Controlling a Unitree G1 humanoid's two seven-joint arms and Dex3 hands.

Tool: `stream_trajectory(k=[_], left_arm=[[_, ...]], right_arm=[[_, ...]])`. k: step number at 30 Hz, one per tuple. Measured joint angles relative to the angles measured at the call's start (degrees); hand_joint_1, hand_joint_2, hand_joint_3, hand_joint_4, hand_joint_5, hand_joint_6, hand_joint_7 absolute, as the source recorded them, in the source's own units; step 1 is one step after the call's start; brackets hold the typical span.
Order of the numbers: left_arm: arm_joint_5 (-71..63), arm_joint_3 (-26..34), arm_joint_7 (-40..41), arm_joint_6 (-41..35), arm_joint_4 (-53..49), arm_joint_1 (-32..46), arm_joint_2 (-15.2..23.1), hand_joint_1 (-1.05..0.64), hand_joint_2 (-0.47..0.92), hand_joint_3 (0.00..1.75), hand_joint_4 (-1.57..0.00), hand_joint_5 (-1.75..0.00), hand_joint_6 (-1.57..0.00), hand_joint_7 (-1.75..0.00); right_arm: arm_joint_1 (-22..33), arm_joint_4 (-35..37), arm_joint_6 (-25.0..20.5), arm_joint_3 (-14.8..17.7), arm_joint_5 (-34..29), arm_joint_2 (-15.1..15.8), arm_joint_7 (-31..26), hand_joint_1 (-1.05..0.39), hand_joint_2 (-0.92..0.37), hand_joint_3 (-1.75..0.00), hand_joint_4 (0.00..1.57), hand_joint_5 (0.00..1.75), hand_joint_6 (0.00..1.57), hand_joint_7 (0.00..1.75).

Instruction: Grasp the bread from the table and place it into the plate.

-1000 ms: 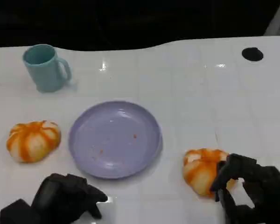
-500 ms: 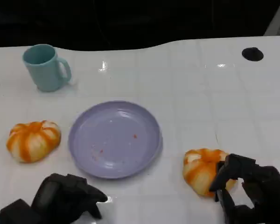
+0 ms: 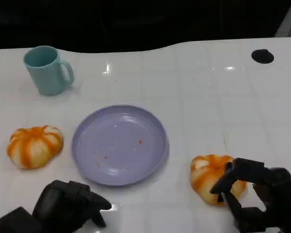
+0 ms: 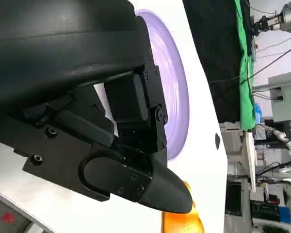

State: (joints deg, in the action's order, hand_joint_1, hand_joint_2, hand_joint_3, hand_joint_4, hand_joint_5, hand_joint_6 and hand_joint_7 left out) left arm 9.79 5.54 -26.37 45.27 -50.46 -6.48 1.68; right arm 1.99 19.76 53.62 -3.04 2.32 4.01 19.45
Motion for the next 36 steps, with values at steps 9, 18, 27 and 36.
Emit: stream_trajectory(k=[9,18,27,36], left_arm=[[-0.03,-0.16,-0.02,-0.14,0.68,0.01,-0.28,-1.05,0.92,0.07,-1.30,-1.03,-1.54,-0.30],[-0.36,-0.24,0.07,-0.68,0.80,-0.01,-0.52,-1.05,0.92,0.08,-1.30,-1.03,-1.53,-0.29],[-0.68,-0.34,0.31,-0.75,1.08,-0.06,-0.85,-1.05,0.92,0.07,-1.30,-1.02,-1.54,-0.29],[-0.78,-0.40,0.57,-0.77,1.14,-0.14,-0.95,-1.05,0.92,0.07,-1.30,-1.02,-1.54,-0.29]], right_arm=[[3.03,-19.45,-15.44,1.66,-18.34,8.93,-2.56,-0.54,-0.92,-0.11,0.13,0.63,0.28,0.25],[5.17,-35.30,-29.79,1.50,-28.32,17.21,1.80,-0.62,-0.92,-0.07,0.01,0.32,0.22,0.01],[3.10,-40.31,-37.13,-2.73,-43.88,21.47,2.78,-0.67,-0.88,0.00,0.00,0.18,0.15,0.00],[-1.40,-37.76,-40.50,-8.68,-53.40,21.74,1.94,-0.66,-0.87,0.00,0.03,0.22,0.16,0.01]])
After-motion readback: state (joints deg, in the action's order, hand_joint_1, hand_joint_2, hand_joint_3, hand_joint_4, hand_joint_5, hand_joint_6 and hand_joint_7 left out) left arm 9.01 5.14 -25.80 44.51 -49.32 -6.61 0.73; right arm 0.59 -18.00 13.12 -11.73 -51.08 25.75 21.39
